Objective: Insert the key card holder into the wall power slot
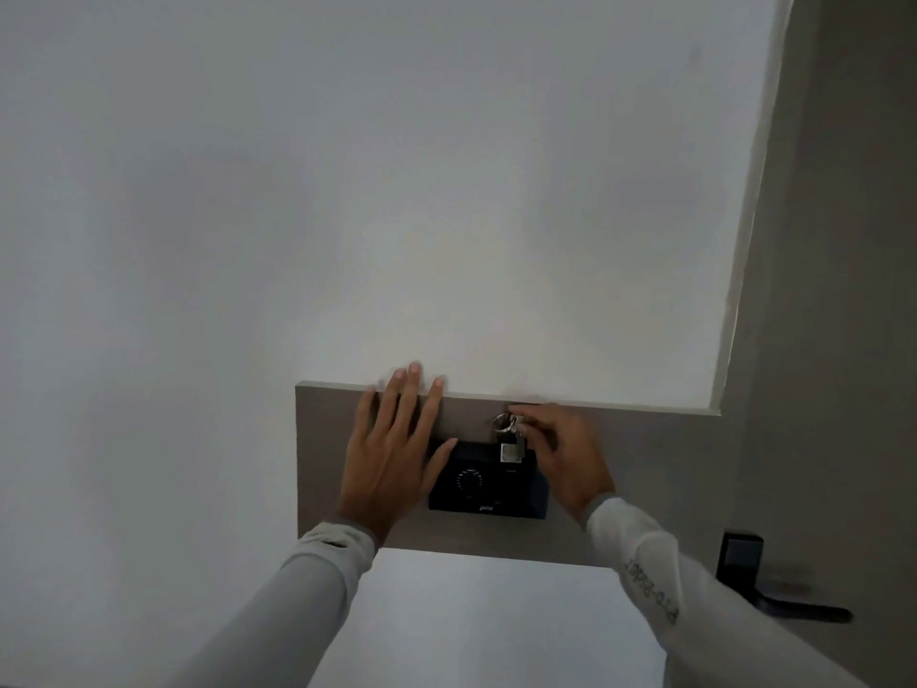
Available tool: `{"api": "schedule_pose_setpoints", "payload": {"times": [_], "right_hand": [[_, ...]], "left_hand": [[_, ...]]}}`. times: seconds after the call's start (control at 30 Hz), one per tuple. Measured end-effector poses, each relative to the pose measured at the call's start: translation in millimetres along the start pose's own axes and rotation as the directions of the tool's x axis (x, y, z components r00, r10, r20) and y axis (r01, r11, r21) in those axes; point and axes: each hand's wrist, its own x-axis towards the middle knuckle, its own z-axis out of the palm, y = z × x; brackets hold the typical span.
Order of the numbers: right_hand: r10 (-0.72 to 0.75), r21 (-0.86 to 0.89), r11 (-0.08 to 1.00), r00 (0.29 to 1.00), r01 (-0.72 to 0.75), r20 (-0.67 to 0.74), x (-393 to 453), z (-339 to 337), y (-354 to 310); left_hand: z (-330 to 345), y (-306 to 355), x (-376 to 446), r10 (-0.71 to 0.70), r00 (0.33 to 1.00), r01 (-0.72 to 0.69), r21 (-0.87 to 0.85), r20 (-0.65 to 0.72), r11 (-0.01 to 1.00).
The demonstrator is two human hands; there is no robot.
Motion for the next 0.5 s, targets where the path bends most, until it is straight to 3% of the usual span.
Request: {"api": "schedule_pose_setpoints", "payload": {"times": [0.17,0.27,0.37,0.5], "right_hand": [[-0.221,-0.220,0.953,0.975,0.210,-0.025,-12,6,5],[-0.390,-0.502,0.804,0.920,0.318,-0.043,-21,8,9],[-0.391,-0.606,0.721,0.919,0.336,0.043,-29,10,14],[-0.359,-0.627,0.700,0.927,0.343,0.107,-36,14,19]], "left_hand": [[12,4,-5,-0.028,0.999,0.027,-0.032,-0.037,0.999],[12,3,-5,-0.016,0.999,0.014,-0.037,-0.051,0.999],[12,4,-6,-0.031,0.999,0.029,-0.055,-0.036,0.998],[12,7,-7,-0.044,0.998,0.042,-0.067,-0.033,0.997]]}}
